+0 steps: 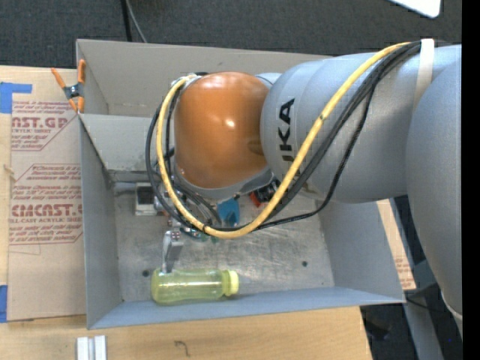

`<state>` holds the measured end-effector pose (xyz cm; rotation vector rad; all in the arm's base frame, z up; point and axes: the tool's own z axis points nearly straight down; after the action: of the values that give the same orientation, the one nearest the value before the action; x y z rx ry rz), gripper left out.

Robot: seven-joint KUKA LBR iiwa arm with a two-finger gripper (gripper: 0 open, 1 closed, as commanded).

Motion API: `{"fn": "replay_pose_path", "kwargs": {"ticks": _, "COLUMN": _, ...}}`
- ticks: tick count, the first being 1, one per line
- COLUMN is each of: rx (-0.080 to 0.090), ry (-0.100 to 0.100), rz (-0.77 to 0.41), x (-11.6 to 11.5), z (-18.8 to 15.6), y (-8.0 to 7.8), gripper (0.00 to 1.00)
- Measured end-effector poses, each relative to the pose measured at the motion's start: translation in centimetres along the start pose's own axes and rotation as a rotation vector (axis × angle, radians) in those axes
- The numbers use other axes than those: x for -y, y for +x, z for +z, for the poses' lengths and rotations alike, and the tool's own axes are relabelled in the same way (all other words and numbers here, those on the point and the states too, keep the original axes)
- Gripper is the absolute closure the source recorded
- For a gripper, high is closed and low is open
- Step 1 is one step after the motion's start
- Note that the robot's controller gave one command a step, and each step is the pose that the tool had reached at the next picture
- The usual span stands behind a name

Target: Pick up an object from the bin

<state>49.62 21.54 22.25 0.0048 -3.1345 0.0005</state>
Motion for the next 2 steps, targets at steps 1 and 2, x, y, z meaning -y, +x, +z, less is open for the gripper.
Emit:
{"fn": "replay_pose_path", "kwargs": {"ticks": 1, "rx": 0.008, "ry": -0.002, "rz": 0.002, "x": 0.1, "z": -0.4, "y": -0.2, "gripper": 0.0}}
{"fn": "replay_pose_path", "kwargs": {"ticks": 2, "rx": 0.012, "ry": -0.002, "rz": -0.086, "x": 1.4, "z": 3.2, "y": 0.3, "gripper": 0.0}}
